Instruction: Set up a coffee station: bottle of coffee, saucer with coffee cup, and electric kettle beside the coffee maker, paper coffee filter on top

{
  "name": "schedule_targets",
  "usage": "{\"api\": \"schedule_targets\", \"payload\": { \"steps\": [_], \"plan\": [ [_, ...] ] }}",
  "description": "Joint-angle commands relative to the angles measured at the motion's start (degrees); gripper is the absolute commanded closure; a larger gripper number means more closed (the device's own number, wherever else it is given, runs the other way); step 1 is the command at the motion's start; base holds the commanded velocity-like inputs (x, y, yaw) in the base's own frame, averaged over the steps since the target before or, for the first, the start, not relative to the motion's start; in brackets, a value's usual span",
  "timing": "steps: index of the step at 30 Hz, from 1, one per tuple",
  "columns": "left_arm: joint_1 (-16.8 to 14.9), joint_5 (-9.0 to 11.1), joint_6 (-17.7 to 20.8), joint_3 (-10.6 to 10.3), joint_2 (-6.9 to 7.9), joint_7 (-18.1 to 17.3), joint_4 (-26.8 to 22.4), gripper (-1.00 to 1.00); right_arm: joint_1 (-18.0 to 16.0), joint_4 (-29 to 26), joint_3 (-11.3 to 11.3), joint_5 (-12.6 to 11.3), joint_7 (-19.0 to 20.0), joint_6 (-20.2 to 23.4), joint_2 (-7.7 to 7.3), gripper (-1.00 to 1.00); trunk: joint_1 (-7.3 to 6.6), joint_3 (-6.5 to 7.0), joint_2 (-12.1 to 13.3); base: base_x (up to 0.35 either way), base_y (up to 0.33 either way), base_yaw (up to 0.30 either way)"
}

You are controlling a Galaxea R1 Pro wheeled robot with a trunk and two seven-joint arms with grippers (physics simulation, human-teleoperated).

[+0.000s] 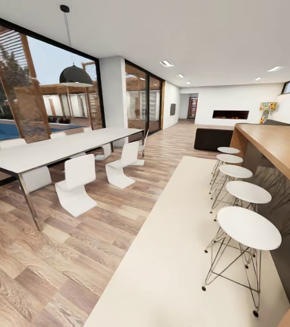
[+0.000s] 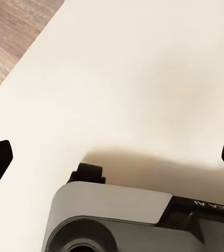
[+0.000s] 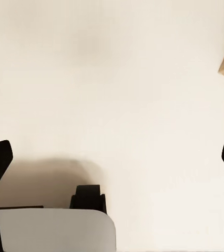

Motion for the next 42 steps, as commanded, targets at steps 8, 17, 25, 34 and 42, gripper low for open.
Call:
{"api": "schedule_targets", "payload": {
  "steps": [8, 17, 25, 34, 42],
  "plan": [
    [0.0, 0.4, -0.1, 0.1, 0.01, 0.0, 0.1, -1.00, 0.0, 0.1, 0.1, 0.1, -0.1, -0.2, 0.03, -1.00, 0.00, -0.02, 0.0, 0.000, 0.000, -0.249],
    [0.0, 0.4, -0.2, -0.1, 0.00, 0.0, 0.2, -1.00, 0.1, 0.0, 0.1, 0.2, -0.1, -0.1, 0.03, -1.00, 0.00, 0.02, 0.0, 0.000, 0.000, -0.249],
    [0.0, 0.2, -0.4, -0.8, -0.03, -0.1, 0.0, -1.00, 0.1, 0.0, 0.0, 0.2, 0.0, -0.1, -0.11, -1.00, 0.00, 0.03, 0.0, 0.000, 0.000, -0.249],
    [0.0, -2.9, -0.8, -0.8, 0.27, 0.0, -0.3, -1.00, 0.1, -0.1, 0.0, 0.1, 0.0, 0.0, 0.00, -1.00, 0.00, 0.03, 0.0, 0.000, 0.000, -0.249],
    [0.0, -6.9, -0.9, -1.0, 0.28, 0.0, -0.4, -1.00, 0.1, 0.0, 0.1, 0.1, 0.0, 0.0, 0.13, -1.00, 0.00, 0.03, 0.0, 0.000, 0.000, -0.248]
  ]
}}
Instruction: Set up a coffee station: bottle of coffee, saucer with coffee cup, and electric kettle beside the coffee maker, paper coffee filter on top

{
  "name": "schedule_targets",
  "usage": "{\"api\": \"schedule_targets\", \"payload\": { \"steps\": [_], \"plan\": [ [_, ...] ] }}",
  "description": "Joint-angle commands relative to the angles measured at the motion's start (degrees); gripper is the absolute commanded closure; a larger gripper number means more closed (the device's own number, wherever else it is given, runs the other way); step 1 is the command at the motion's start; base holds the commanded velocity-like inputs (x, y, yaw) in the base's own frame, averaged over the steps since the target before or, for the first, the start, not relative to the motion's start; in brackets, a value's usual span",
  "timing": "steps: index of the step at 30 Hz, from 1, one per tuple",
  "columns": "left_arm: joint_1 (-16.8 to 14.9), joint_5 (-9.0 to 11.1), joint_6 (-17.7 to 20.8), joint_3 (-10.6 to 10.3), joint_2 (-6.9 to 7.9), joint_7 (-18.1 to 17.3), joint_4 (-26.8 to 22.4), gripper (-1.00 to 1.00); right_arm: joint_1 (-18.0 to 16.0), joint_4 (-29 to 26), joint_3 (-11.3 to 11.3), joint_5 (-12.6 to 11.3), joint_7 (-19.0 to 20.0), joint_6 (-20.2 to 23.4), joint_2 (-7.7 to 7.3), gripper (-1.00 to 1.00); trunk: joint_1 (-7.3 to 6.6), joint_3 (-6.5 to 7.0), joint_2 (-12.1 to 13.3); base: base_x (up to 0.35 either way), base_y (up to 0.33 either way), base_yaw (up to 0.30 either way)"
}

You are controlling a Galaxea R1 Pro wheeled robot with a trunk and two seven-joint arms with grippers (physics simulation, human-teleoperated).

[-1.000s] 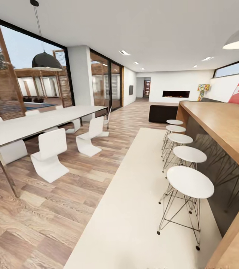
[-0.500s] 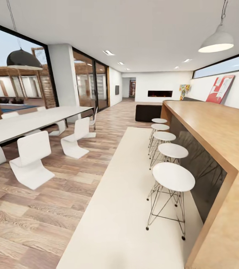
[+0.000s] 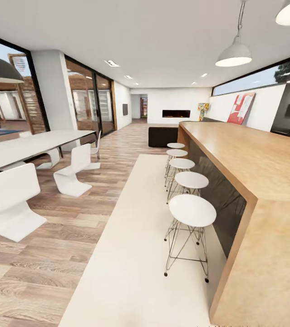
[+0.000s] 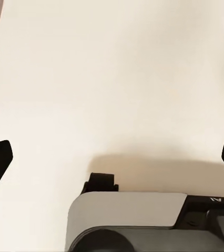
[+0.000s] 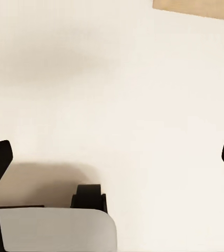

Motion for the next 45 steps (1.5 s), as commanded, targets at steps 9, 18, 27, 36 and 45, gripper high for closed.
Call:
{"api": "schedule_targets", "payload": {
  "steps": [9, 18, 27, 36, 45],
  "plan": [
    [0.0, -1.1, -1.1, -0.2, -0.11, 0.0, -0.3, -1.00, 0.0, 0.1, -0.1, -0.2, 0.0, -0.1, -0.09, -1.00, 0.00, -0.05, 0.0, 0.000, 0.000, -0.250],
    [0.0, -3.1, -7.9, -2.3, -0.27, -0.1, -1.0, -1.00, 0.0, 0.1, -0.1, -0.3, 0.0, -0.1, -0.03, -1.00, 0.00, -0.05, 0.0, 0.000, 0.000, -0.250],
    [0.0, -7.3, -8.8, -7.8, -0.85, 0.1, -0.1, -1.00, 0.1, 0.5, -0.3, -0.2, 0.1, 0.0, -0.30, -1.00, 0.00, -0.05, 0.0, 0.000, 0.000, -0.141],
    [0.0, -7.4, -8.9, -8.1, -0.92, 0.0, 0.1, -1.00, 0.2, 0.7, -0.1, -0.1, 0.0, -0.1, -0.30, -1.00, 0.00, -0.05, 0.0, 0.000, 0.000, -0.016],
    [0.0, -7.3, -8.9, -8.1, -0.93, 0.0, 0.2, -1.00, 0.2, 0.8, -0.1, -0.1, 0.0, -0.1, -0.20, -1.00, 0.00, -0.05, 0.0, 0.000, 0.000, -0.205]
  ]
}}
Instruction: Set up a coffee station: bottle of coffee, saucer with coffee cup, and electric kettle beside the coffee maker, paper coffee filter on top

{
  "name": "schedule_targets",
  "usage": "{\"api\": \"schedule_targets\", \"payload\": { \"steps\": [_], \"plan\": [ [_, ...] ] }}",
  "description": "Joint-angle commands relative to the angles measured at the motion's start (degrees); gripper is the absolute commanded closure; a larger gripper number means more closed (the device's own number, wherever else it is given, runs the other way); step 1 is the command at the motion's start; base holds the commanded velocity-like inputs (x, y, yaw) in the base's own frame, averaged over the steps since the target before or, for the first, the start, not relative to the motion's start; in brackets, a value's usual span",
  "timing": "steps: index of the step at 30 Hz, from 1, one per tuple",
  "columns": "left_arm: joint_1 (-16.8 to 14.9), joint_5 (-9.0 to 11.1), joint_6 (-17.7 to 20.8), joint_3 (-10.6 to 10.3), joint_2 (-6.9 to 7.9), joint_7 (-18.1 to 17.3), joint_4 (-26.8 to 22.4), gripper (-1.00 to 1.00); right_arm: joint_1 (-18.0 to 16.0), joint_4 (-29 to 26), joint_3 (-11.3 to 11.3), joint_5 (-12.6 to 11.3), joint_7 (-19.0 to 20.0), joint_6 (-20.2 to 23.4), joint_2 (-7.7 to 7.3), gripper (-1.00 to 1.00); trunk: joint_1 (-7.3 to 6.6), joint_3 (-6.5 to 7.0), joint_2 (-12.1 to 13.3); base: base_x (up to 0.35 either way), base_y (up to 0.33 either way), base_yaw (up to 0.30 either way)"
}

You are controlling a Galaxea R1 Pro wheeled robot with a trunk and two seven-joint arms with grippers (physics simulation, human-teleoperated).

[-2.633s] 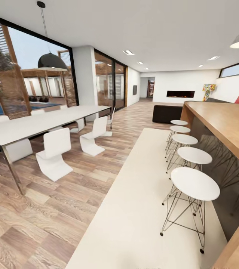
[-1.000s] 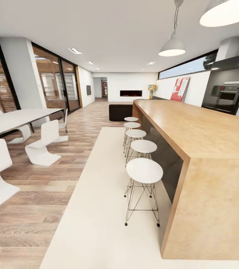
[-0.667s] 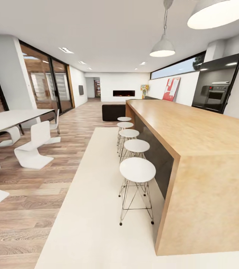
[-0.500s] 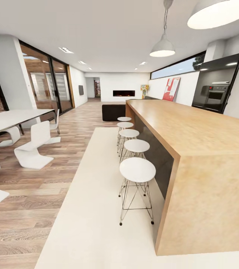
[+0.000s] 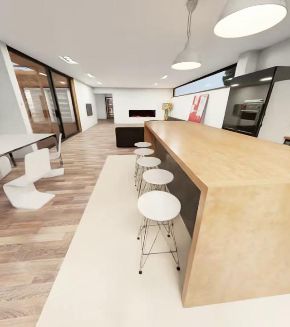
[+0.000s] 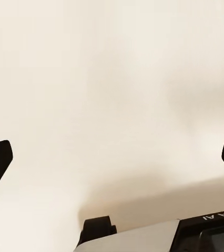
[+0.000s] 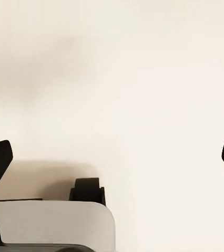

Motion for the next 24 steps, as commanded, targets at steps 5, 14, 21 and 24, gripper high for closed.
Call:
{"api": "schedule_targets", "payload": {
  "steps": [5, 14, 21, 24],
  "plan": [
    [0.0, -0.5, -0.1, 0.1, -0.01, 0.0, -0.1, -1.00, 0.0, 0.0, 0.1, 0.0, -0.1, -0.1, 0.01, -1.00, 0.00, -0.05, 0.0, 0.000, 0.000, -0.268],
    [0.0, -0.5, -0.1, 0.1, -0.01, 0.0, -0.1, -1.00, 0.1, 0.0, 0.1, 0.0, -0.1, -0.1, 0.01, -1.00, 0.00, -0.05, 0.0, 0.000, 0.000, -0.275],
    [0.0, -0.5, -0.1, 0.1, -0.01, -0.1, 0.1, -1.00, 0.1, 0.0, 0.1, 0.0, -0.1, -0.1, 0.01, -1.00, 0.00, -0.05, 0.0, 0.000, 0.000, -0.276],
    [0.0, -0.5, -0.1, 0.1, -0.01, 0.0, 0.2, -1.00, 0.1, 0.0, 0.0, 0.0, -0.1, -0.1, 0.01, -1.00, 0.00, -0.05, 0.0, 0.000, 0.000, -0.278]
  ]
}}
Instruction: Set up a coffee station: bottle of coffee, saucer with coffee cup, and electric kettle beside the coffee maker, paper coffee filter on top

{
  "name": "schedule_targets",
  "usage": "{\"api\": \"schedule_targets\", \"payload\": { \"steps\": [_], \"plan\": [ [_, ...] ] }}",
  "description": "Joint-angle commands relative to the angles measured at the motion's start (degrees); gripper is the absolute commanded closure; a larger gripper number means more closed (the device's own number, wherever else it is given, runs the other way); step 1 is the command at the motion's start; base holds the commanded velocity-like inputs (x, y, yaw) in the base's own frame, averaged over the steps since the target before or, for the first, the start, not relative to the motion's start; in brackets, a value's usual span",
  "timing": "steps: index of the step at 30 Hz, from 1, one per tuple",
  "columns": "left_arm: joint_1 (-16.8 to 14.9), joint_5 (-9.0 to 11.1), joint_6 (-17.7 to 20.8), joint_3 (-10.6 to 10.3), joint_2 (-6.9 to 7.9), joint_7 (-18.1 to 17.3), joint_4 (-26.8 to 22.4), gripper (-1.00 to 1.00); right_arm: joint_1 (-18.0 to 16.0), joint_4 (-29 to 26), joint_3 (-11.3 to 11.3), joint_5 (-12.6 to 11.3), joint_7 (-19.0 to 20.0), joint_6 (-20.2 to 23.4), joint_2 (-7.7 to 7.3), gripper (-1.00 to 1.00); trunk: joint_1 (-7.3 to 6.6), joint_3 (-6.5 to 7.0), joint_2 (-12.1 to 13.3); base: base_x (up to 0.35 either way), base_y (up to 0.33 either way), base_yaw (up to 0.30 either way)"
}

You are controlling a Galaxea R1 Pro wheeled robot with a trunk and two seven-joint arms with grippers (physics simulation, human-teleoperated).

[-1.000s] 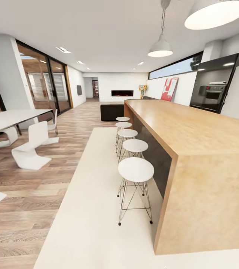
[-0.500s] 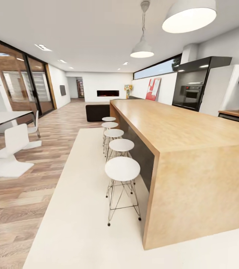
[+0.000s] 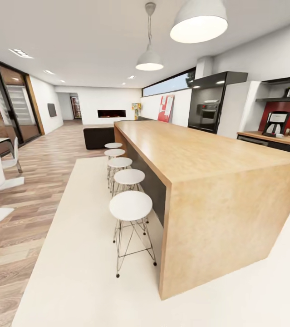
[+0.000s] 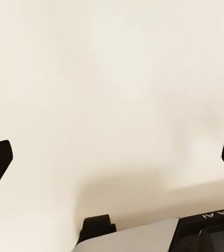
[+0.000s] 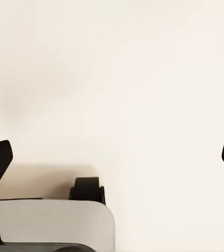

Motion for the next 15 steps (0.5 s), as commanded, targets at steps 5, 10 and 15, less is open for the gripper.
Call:
{"api": "schedule_targets", "payload": {
  "steps": [5, 10, 15],
  "plan": [
    [0.0, -0.5, -0.1, 0.1, -0.01, 0.0, -0.1, -1.00, 0.0, 0.0, 0.0, 0.0, 0.0, -0.2, 0.00, -1.00, 0.00, -0.05, 0.0, 0.000, 0.000, -0.279],
    [0.0, -0.5, -0.1, 0.1, -0.01, 0.0, -0.1, -1.00, 0.0, 0.0, 0.0, 0.0, 0.0, -0.2, 0.00, -1.00, 0.00, -0.05, 0.0, 0.000, 0.000, -0.280],
    [0.0, -0.5, -0.1, 0.1, -0.01, 0.0, -0.1, -1.00, 0.0, 0.0, 0.0, 0.0, 0.0, -0.2, 0.00, -1.00, 0.00, -0.05, 0.0, 0.000, 0.000, -0.250]
  ]
}}
